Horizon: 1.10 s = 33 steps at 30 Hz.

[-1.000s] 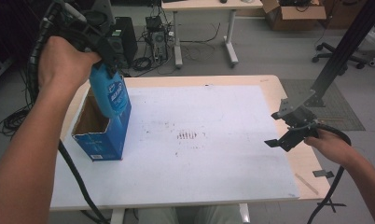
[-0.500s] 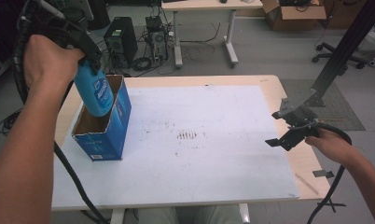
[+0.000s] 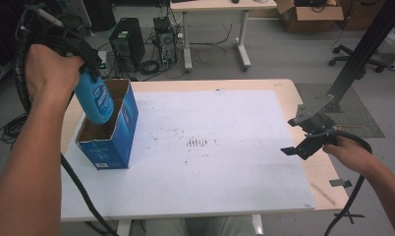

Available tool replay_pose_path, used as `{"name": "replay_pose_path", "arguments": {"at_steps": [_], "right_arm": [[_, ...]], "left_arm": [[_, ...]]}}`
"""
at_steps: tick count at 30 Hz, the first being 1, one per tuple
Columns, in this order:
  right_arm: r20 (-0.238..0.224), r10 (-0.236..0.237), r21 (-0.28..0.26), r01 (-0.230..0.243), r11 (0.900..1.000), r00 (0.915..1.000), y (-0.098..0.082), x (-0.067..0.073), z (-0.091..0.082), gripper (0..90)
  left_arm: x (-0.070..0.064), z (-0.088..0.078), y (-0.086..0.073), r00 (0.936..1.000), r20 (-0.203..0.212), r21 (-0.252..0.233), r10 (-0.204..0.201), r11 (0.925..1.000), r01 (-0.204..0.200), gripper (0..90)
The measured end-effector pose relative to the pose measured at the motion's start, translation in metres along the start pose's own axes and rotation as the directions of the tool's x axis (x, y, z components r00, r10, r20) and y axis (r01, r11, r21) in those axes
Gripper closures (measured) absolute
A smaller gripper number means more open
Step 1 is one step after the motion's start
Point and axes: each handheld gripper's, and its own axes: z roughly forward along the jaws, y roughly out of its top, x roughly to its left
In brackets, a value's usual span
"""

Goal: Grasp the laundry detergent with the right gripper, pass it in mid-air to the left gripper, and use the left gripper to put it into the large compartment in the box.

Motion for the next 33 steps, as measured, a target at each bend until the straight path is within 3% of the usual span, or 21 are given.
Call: {"name": "replay_pose_path", "arguments": {"at_steps": [33], "right_arm": [[-0.003, 0.014, 0.025, -0.014, 1.000, 0.9999, -0.001, -0.003, 0.007, 2.2]], "left_arm": [[0.009, 0.092, -0.009, 0.9997, 0.021, 0.009, 0.015, 0.9998, -0.015, 38.1]]}}
